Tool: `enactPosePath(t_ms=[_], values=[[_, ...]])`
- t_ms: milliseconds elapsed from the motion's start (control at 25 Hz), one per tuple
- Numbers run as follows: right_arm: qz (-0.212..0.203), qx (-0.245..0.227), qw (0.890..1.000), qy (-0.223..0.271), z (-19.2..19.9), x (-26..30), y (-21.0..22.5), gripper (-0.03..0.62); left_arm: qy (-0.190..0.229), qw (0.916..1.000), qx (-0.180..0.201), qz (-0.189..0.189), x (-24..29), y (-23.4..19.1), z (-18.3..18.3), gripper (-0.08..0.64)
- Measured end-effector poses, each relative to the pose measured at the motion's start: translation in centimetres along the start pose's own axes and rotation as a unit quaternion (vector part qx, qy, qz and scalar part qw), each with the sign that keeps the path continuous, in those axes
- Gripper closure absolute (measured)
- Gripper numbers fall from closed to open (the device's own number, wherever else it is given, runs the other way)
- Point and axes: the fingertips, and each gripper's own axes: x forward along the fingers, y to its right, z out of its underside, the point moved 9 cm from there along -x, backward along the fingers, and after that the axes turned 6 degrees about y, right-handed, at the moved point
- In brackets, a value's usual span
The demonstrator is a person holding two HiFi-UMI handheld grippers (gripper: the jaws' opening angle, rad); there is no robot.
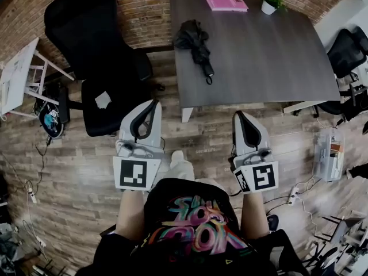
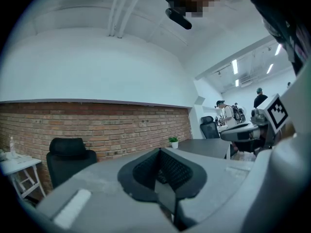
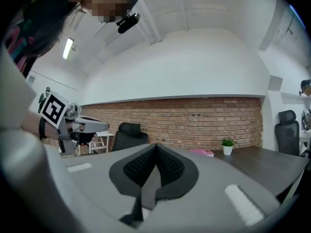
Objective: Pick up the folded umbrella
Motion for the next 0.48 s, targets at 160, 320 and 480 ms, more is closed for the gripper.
enactPosePath(t_ms=[160,320,480], values=[[0.008,-0.004,1.000,-0.001,0.1,2.8,-0.4,0.592,0.000,1.0000,-0.001,0.007,1.6,-2.8,0.4,0.558],[0.021,-0.007,1.000,-0.006,0.2,4.3,-0.7,0.592,-0.001,0.9998,-0.004,0.017,2.4,-4.5,0.9,0.558],[0.024,-0.011,1.000,-0.017,0.4,5.2,-1.0,0.592,0.003,0.9997,-0.015,0.017,3.0,-5.5,1.3,0.558]])
